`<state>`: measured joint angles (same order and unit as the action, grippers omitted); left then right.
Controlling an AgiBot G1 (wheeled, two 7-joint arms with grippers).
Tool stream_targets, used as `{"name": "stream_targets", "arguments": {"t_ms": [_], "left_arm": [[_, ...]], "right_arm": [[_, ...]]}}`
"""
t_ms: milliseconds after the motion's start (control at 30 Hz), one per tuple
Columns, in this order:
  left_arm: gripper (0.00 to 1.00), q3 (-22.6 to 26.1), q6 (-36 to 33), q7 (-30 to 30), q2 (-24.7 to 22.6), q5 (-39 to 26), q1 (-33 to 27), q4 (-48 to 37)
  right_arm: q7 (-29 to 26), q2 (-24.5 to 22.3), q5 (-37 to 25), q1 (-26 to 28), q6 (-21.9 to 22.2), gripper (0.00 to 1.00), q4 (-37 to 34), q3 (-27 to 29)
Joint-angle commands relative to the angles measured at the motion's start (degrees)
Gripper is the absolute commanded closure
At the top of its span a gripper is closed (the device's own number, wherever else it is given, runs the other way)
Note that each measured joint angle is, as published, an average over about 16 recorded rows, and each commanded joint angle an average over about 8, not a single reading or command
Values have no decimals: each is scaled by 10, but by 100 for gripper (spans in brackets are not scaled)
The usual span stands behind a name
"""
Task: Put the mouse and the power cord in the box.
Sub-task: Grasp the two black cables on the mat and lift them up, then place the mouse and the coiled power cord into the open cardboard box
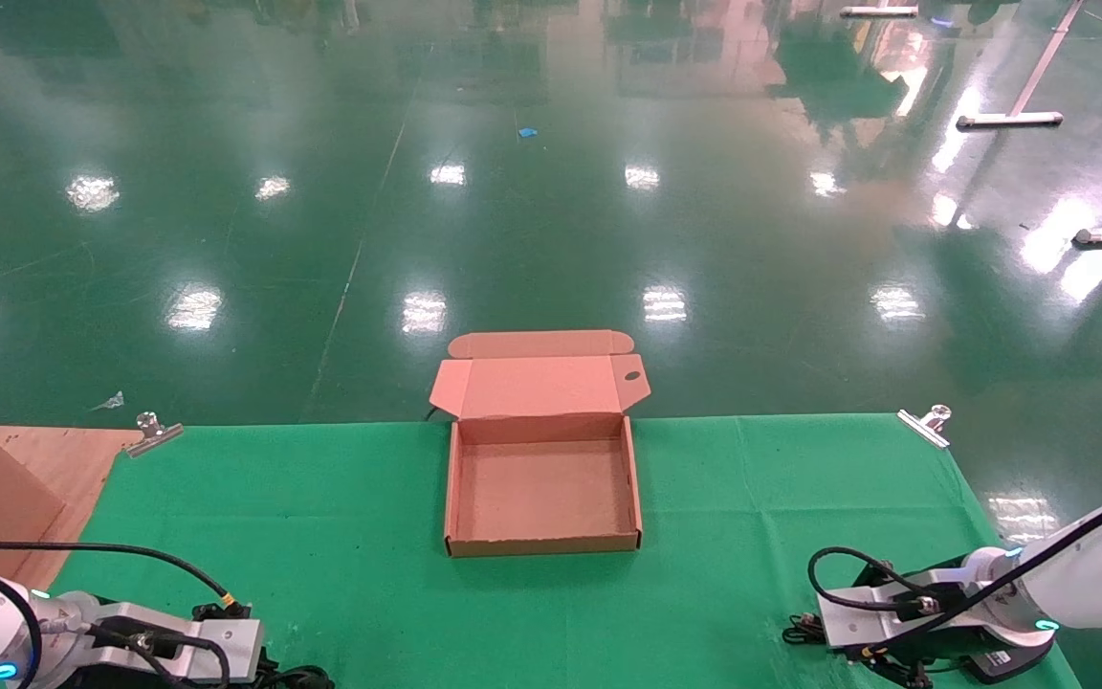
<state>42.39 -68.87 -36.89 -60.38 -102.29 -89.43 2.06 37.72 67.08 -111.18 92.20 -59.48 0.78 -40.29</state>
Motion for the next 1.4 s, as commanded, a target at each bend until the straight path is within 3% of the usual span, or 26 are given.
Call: {"name": "stream_targets", "arguments": {"t_ms": [33, 433, 867, 1133, 1400], "left_arm": [[100, 0, -2, -2, 0, 0, -1, -2], [100, -4, -41, -12, 12, 6, -41, 6], [100, -6, -111, 4, 0, 8, -161, 76], [100, -13, -121, 35, -41, 17, -226, 123], [100, -17, -102, 40, -93, 23, -244, 125]], "right_arm": [[1, -1, 1, 1, -3, 100, -1, 0], [16, -17, 23, 42, -43, 100, 9, 16], [19, -29, 69, 161, -120, 100, 52, 48], [-13, 14, 74, 230, -132, 100, 71, 52], [-32, 68, 73, 259, -122, 100, 60, 50]]}}
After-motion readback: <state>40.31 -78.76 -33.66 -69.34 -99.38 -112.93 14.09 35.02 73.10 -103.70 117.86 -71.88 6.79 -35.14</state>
